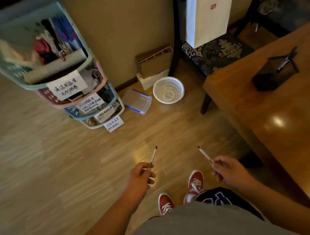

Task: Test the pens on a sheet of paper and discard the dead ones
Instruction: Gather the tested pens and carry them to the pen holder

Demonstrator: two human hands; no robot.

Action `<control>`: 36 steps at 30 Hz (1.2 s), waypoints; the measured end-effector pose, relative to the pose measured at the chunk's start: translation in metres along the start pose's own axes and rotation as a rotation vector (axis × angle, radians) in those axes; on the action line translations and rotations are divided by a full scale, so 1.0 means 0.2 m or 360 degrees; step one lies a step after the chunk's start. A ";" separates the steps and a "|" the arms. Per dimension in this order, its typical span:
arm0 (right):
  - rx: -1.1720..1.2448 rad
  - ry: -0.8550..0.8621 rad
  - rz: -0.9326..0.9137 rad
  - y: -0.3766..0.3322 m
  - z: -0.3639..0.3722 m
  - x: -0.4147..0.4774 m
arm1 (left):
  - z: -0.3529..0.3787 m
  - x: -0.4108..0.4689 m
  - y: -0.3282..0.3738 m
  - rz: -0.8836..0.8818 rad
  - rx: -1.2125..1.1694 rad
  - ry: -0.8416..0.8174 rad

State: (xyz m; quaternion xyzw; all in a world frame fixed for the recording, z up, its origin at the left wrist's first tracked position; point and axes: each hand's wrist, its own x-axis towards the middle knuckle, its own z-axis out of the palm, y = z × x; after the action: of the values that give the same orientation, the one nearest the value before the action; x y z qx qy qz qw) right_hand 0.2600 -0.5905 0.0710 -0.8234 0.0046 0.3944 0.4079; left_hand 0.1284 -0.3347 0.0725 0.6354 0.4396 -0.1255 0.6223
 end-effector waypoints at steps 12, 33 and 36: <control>-0.0098 0.0003 0.0064 -0.16 -0.37 0.62 | 0.16 0.61 0.75 0.0068 0.0075 -0.0003; 0.0699 0.0388 0.0150 -1.11 -0.70 1.36 | 0.24 1.61 1.74 0.0332 0.0564 -0.0531; 0.1009 0.0584 0.0216 -1.17 -0.78 1.31 | 0.43 1.71 1.96 0.0415 0.0659 -0.0873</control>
State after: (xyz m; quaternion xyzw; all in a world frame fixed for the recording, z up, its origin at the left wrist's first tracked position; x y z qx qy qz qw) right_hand 0.6179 -0.4574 0.1114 -0.7111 0.2543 0.2453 0.6079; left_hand 0.6423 -0.2114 0.0809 0.7415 0.1370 -0.2970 0.5859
